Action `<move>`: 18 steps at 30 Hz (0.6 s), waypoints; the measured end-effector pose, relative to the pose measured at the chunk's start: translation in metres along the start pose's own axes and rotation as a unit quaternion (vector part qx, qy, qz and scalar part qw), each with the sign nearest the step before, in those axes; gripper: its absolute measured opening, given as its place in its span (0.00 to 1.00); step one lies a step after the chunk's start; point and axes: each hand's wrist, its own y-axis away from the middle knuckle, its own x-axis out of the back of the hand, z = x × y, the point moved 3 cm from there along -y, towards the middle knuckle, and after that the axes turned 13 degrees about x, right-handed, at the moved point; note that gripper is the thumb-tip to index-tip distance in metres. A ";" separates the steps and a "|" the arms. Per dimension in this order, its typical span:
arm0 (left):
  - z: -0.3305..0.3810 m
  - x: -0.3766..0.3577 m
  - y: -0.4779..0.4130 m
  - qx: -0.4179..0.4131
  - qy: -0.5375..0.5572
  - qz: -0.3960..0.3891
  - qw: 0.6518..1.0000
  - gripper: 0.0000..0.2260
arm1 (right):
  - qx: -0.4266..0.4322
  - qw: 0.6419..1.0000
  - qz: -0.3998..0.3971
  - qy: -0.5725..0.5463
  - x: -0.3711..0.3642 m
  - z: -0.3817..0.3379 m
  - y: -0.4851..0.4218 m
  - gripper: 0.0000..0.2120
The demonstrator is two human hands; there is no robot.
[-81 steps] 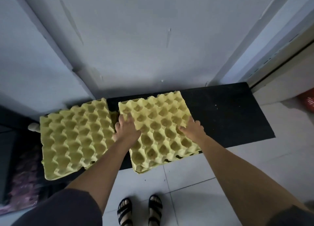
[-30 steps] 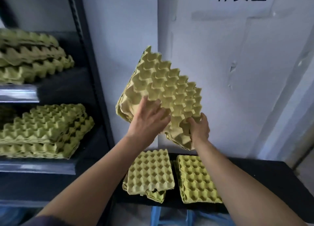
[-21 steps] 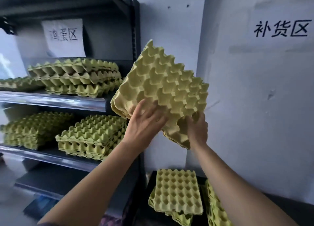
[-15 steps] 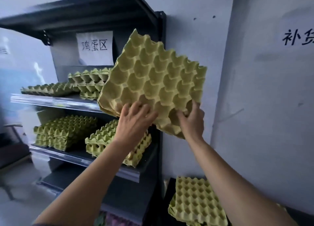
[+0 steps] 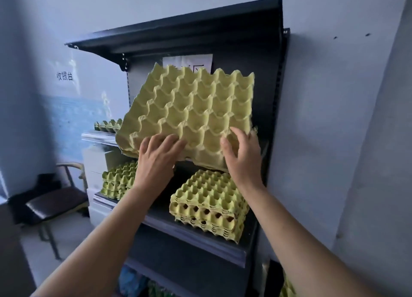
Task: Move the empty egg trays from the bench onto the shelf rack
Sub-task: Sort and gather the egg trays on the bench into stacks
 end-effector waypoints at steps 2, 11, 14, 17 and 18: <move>-0.028 -0.007 -0.007 0.023 0.008 0.012 1.000 0.27 | 0.028 0.999 -0.025 0.028 -0.032 -0.009 -0.010 0.33; -0.140 -0.054 -0.051 0.071 0.036 0.029 0.996 0.20 | 0.297 0.934 -0.038 0.198 -0.147 -0.038 -0.068 0.25; -0.174 -0.068 -0.065 0.087 0.041 0.036 0.995 0.20 | 0.335 0.915 -0.099 0.202 -0.185 -0.043 -0.085 0.24; -0.210 -0.084 -0.072 0.102 0.042 0.035 0.993 0.20 | 0.338 0.898 -0.172 0.222 -0.223 -0.052 -0.101 0.25; -0.219 -0.089 -0.074 0.103 0.039 0.032 0.993 0.21 | 0.334 0.897 -0.184 0.225 -0.235 -0.055 -0.104 0.23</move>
